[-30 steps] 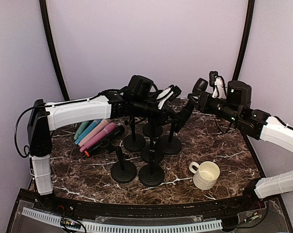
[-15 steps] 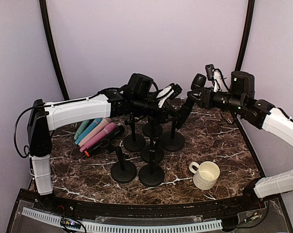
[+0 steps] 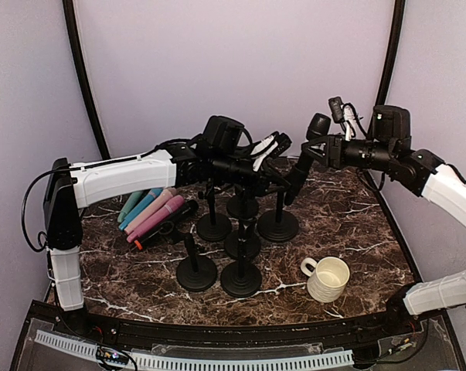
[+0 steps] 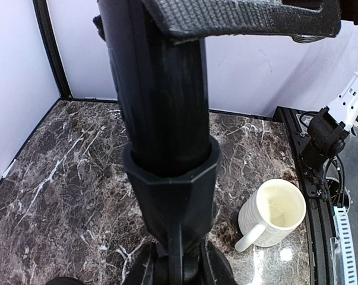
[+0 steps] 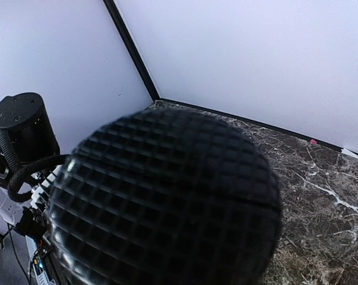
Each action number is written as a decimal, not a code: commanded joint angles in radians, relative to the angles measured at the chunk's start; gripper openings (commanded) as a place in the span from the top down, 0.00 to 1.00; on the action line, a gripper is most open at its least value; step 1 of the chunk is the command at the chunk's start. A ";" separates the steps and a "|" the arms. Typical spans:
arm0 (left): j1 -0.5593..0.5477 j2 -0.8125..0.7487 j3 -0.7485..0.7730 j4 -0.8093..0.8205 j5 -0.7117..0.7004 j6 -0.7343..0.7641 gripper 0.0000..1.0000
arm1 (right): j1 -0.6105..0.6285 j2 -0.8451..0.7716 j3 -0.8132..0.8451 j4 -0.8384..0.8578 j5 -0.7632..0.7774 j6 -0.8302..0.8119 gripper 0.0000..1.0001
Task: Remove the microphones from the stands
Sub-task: Remove the microphone from the microphone stand.
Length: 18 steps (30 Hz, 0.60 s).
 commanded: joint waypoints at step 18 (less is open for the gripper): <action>-0.026 0.023 -0.025 -0.006 -0.054 0.037 1.00 | -0.007 -0.101 0.082 0.105 0.405 0.212 1.00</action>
